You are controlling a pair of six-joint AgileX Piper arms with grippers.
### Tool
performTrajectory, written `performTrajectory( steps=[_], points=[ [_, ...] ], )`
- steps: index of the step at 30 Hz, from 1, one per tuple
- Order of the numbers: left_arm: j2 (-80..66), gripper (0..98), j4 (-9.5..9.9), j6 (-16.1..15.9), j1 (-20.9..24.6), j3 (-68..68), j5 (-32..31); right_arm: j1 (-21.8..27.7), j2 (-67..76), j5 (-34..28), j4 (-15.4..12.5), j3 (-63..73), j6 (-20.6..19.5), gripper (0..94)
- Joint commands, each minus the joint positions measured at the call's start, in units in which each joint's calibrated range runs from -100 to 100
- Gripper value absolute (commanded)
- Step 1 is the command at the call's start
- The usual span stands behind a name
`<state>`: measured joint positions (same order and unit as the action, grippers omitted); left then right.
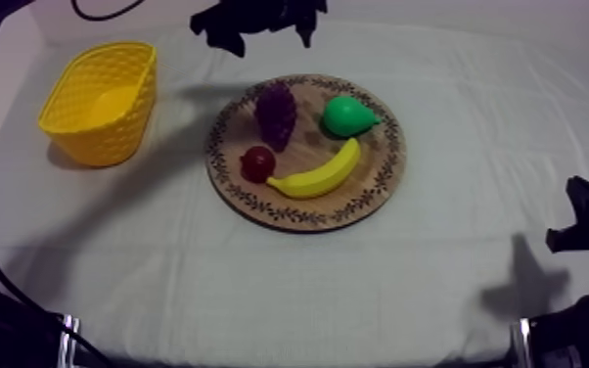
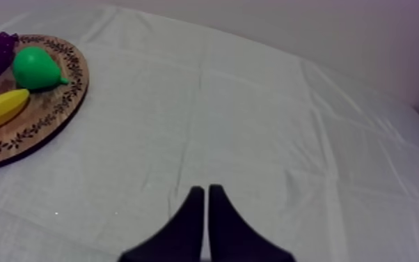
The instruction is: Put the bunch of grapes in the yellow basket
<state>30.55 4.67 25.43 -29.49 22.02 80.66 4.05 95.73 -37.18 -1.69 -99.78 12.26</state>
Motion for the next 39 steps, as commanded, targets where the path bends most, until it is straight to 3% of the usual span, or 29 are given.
performTrajectory(
  steps=[1,11,25,39],
  points=[
    [0.35,85.9,0.01,0.03,0.02,-0.20,0.04,0.01,0.02,0.00,0.01,0.01,0.02,0.5],
    [5.07,85.9,-0.40,-0.30,0.73,-1.17,-1.50,0.01,0.02,0.00,0.01,0.01,0.02,0.5],
    [16.42,85.3,-3.48,-2.82,1.91,1.10,-6.74,0.01,0.02,0.00,0.01,0.01,0.02,0.5],
    [22.71,80.5,-4.70,-3.64,2.14,6.09,-7.28,0.01,0.02,0.00,0.01,0.01,0.02,0.5]
  ],
)
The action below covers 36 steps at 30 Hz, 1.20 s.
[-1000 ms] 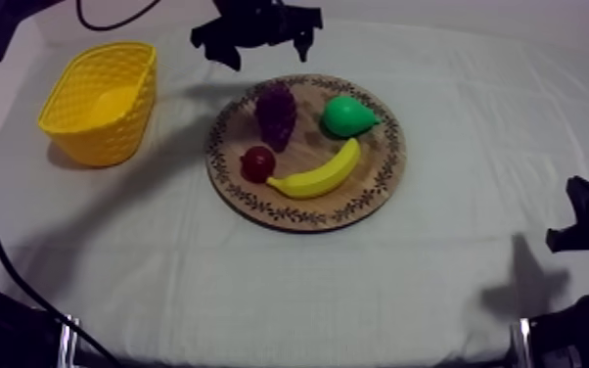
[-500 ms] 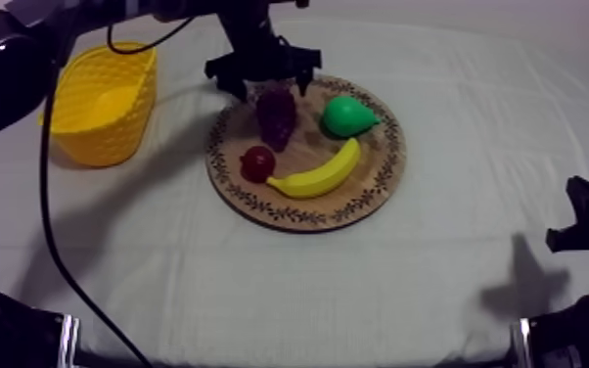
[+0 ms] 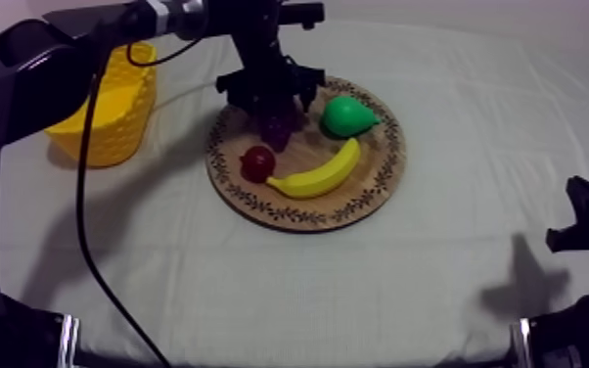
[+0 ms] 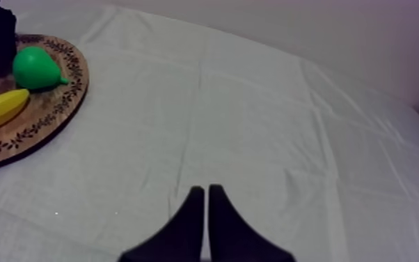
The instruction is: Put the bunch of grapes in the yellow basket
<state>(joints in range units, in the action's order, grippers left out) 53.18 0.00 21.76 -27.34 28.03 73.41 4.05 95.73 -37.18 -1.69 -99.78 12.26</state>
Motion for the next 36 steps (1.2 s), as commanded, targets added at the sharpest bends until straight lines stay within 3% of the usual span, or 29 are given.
performTrajectory(
  steps=[1,20,27,36],
  points=[
    [0.21,79.5,-0.04,0.06,-0.02,0.15,-0.20,0.01,0.02,0.00,0.01,0.01,0.02,0.5],
    [0.50,60.3,0.05,2.11,-0.12,-0.05,-2.38,0.01,0.02,0.00,0.01,0.01,0.02,0.5],
    [0.54,46.4,-0.06,3.31,0.12,-0.86,-2.41,0.01,0.02,0.00,0.01,0.01,0.02,0.5],
    [-0.67,43.4,-0.47,2.49,0.32,-3.54,-4.74,0.01,0.02,0.00,0.01,0.01,0.02,0.5]
  ],
)
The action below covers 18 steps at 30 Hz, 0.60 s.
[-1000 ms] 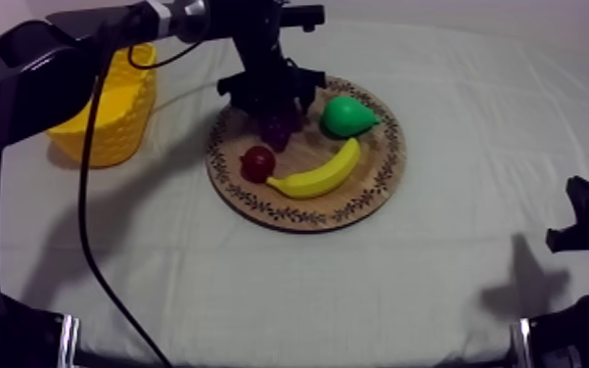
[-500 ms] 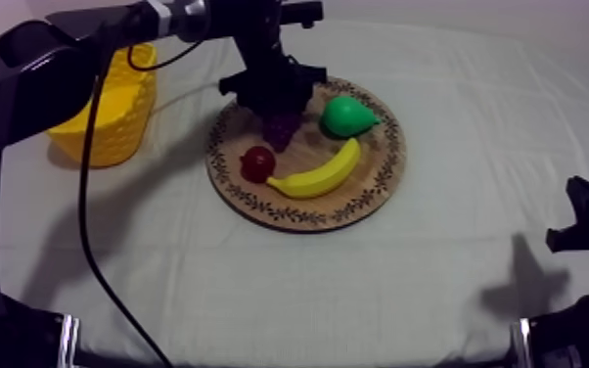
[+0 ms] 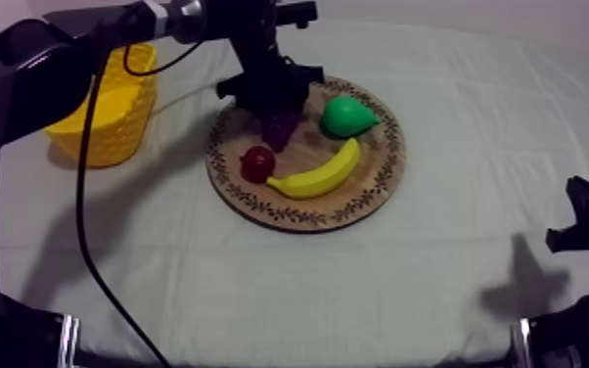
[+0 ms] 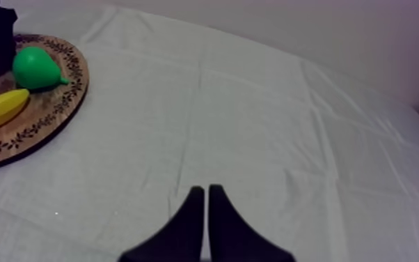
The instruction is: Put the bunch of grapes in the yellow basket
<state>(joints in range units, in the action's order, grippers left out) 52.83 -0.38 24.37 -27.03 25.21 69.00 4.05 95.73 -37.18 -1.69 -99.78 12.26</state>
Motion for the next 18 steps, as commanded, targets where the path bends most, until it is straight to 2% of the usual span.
performTrajectory(
  steps=[1,8,18],
  points=[
    [-0.96,43.4,-0.19,-0.33,0.07,-1.47,-0.84,0.01,0.02,0.00,0.01,0.01,0.02,0.5],
    [-9.92,43.6,-0.68,-1.89,1.04,-9.23,-2.22,0.01,0.02,0.00,0.01,0.01,0.02,0.5],
    [-28.30,42.5,0.20,-2.78,2.16,-22.39,-2.80,0.01,0.02,0.00,0.01,0.01,0.02,0.5]
  ],
)
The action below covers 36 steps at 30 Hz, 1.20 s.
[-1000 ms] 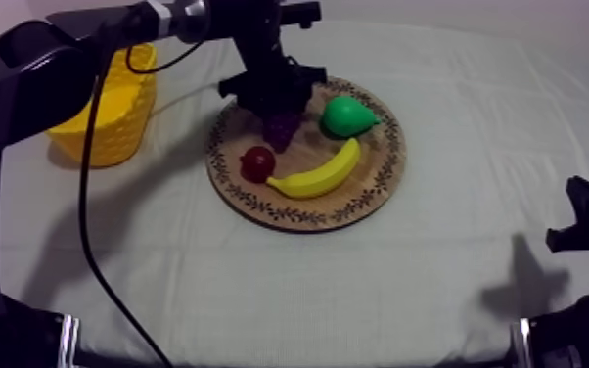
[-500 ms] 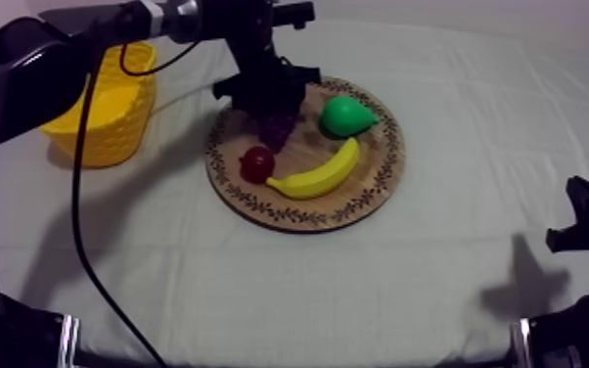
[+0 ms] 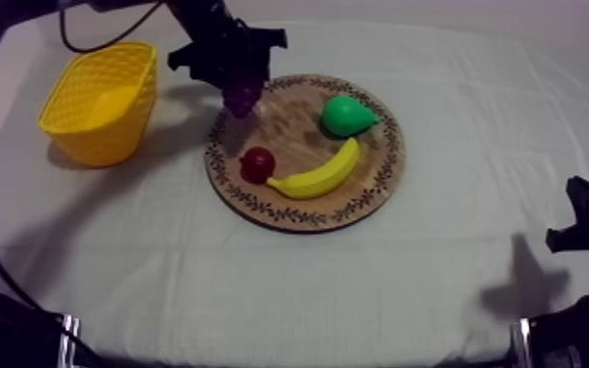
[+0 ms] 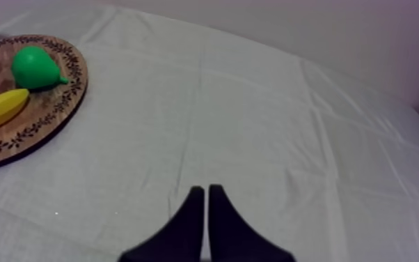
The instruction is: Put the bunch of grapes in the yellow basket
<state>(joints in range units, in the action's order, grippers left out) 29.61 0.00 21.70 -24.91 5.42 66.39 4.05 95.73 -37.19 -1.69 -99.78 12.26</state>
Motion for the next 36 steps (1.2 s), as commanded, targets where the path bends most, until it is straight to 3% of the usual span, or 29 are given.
performTrajectory(
  steps=[1,16,36],
  points=[
    [-6.84,42.4,-0.13,-0.28,0.05,-3.88,-0.22,0.01,0.02,0.01,0.01,0.01,0.02,0.5],
    [-28.41,40.1,-0.97,-2.95,0.66,-25.38,-6.19,0.01,0.02,0.01,0.01,0.01,0.02,0.5],
    [-35.39,39.9,-1.33,-8.54,18.91,-34.17,-7.73,0.01,0.02,0.01,0.01,0.01,0.02,0.5]
  ],
)
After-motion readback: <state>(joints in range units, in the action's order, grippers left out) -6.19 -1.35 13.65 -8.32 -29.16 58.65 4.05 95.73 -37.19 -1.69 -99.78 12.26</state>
